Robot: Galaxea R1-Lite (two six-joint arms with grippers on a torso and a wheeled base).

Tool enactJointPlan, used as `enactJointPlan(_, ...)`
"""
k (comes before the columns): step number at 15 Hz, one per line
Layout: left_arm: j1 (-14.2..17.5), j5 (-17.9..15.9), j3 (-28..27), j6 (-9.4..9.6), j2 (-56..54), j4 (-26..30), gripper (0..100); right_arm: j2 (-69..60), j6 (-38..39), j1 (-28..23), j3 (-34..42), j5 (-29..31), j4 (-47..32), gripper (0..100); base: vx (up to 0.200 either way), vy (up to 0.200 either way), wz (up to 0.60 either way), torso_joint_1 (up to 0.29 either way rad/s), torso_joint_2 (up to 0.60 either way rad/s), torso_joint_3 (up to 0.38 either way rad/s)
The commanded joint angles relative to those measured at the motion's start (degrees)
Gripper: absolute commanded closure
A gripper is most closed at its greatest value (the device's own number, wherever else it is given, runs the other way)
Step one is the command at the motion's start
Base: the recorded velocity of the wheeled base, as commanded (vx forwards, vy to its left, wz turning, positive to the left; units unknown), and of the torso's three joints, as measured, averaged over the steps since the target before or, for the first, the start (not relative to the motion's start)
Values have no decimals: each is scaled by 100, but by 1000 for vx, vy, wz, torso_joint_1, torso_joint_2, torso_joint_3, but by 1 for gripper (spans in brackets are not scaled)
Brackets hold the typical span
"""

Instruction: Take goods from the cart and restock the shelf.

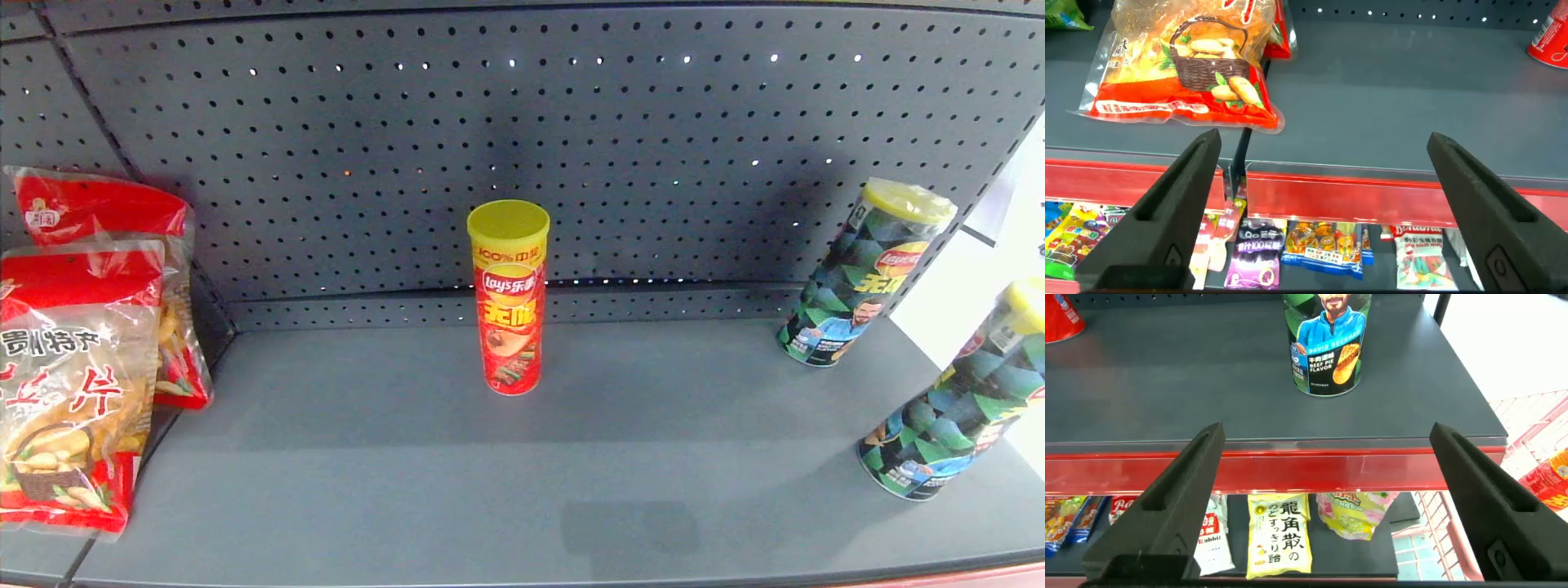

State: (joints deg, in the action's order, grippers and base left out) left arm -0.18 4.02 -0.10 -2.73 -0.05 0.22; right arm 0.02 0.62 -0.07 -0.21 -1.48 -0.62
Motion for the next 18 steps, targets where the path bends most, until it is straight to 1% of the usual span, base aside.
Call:
enactJointPlan(1, 1, -7, 1, 9, 5, -4, 0, 6, -9, -1, 3, -2, -8, 0, 0, 0, 0, 0, 0, 0)
enactJointPlan(3, 1, -7, 1, 45, 5, -4, 0, 6, -1, -1, 3, -2, -8, 0, 0, 0, 0, 0, 0, 0)
enactJointPlan(18, 1, -7, 10, 62, 5, -4, 0, 6, -1, -1, 3, -2, -8, 0, 0, -200, 0, 4, 2, 2)
